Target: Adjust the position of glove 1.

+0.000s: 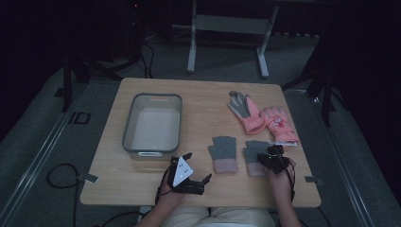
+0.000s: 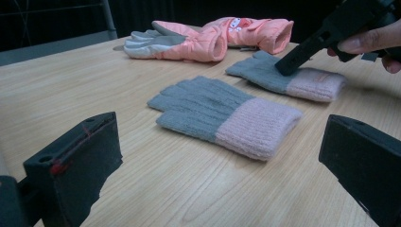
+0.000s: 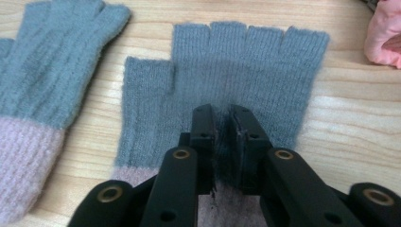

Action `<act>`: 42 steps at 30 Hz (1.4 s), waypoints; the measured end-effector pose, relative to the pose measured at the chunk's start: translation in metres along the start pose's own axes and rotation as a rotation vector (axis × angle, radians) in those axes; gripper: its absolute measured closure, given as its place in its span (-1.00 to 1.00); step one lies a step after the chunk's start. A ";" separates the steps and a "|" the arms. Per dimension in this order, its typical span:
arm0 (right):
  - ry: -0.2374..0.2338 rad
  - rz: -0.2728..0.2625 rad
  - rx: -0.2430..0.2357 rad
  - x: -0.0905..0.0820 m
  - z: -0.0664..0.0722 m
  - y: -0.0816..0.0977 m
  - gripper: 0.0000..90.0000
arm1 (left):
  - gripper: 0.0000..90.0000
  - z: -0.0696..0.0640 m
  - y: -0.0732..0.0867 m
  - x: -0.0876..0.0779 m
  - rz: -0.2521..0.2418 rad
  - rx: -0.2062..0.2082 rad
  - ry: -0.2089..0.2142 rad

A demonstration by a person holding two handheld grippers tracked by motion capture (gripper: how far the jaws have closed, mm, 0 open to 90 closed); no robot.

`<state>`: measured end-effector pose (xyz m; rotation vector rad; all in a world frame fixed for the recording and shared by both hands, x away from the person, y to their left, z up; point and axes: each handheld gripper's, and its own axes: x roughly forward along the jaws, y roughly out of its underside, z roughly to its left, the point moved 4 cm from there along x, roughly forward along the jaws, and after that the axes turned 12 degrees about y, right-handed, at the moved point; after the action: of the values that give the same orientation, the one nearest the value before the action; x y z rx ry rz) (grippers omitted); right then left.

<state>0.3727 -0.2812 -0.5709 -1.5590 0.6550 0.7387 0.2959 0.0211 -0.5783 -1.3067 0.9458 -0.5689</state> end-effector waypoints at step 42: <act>-0.116 -0.021 -0.340 0.001 -0.011 0.001 0.85 | -1.00 0.000 0.000 0.000 0.005 0.000 0.007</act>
<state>0.3737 -0.2925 -0.5717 -1.8119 0.4419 0.9538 0.2958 0.0206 -0.5786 -1.3026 0.9541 -0.5705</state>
